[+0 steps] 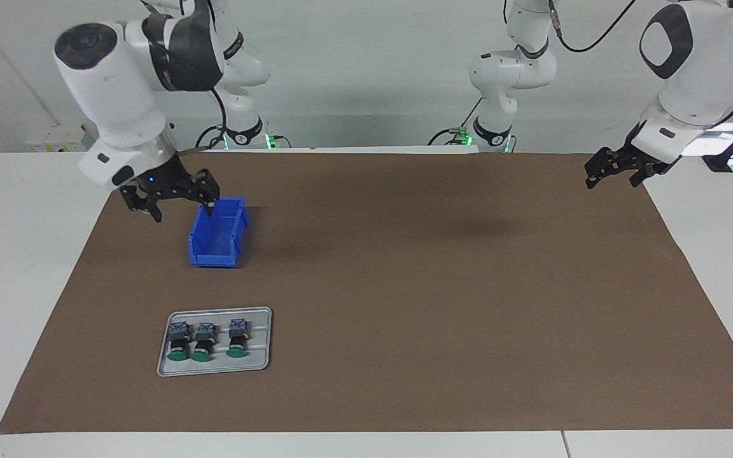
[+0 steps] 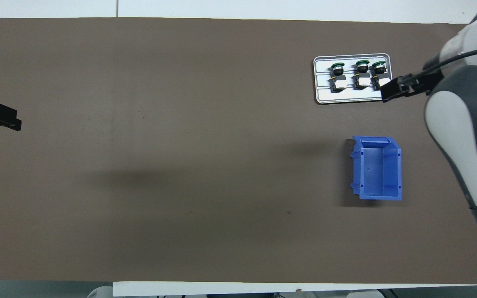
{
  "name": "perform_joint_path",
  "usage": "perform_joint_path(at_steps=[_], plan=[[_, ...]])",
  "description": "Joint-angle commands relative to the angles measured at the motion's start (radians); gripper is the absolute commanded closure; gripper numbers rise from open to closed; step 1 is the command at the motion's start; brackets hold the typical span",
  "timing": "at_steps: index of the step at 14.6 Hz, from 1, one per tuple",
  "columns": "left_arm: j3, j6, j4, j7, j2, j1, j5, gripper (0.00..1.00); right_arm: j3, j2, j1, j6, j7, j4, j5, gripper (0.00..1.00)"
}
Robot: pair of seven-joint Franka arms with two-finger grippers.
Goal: Place and press button with both arms
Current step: 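Reach the right gripper to the green-capped button on the metal tray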
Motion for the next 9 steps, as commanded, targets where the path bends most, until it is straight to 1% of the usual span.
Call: perform_joint_path(at_steps=[1,4,7,8,9], plan=[[-0.002,-0.010,-0.021,-0.004,-0.024,-0.004,0.010,0.00,0.002,0.109,0.019,0.109,0.044,0.010,0.008,0.01],[-0.001,-0.007,-0.021,-0.004,-0.024,-0.004,0.010,0.00,0.002,0.201,0.016,0.218,0.047,0.010,0.008,0.01],[-0.005,-0.007,-0.021,0.002,-0.024,-0.006,0.010,0.00,0.002,0.261,0.016,0.311,0.051,0.010,0.008,0.02],[-0.005,-0.010,-0.021,0.007,-0.024,-0.006,0.010,0.00,0.002,0.275,0.017,0.333,0.059,0.012,0.006,0.07],[-0.005,-0.011,-0.021,0.007,-0.024,-0.004,0.010,0.00,0.002,0.286,0.019,0.353,0.067,0.012,0.006,0.14]])
